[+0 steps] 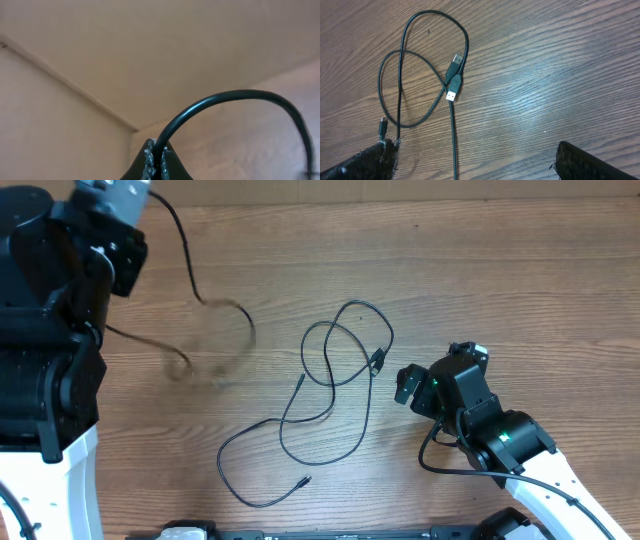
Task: Untangle cables
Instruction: 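Hold the lifted cable high at the left with the left gripper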
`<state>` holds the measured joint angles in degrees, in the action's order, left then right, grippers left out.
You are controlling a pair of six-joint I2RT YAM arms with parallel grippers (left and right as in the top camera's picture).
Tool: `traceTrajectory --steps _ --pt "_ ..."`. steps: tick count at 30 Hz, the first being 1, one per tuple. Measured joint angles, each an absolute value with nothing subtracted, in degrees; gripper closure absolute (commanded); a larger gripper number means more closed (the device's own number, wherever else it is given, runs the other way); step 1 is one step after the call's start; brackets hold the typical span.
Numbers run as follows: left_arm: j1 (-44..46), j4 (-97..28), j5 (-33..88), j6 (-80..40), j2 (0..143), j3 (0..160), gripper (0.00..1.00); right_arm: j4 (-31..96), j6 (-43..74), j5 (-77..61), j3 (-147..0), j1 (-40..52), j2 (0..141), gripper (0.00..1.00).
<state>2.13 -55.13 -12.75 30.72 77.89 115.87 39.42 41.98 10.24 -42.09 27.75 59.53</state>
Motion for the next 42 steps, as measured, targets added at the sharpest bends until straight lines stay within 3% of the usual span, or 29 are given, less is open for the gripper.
traceTrajectory --steps 17,34,42 --pt "2.1 -44.1 -1.0 13.0 82.5 115.9 0.96 39.2 42.0 10.3 -42.1 27.7 59.5 0.0" --pt "2.1 -21.0 -0.2 1.2 99.8 115.9 0.96 39.7 42.0 10.2 -42.1 27.7 59.5 0.0" --pt "2.1 -8.3 9.1 -9.8 108.0 115.9 0.96 39.6 42.0 10.3 -42.1 27.7 59.5 0.0"
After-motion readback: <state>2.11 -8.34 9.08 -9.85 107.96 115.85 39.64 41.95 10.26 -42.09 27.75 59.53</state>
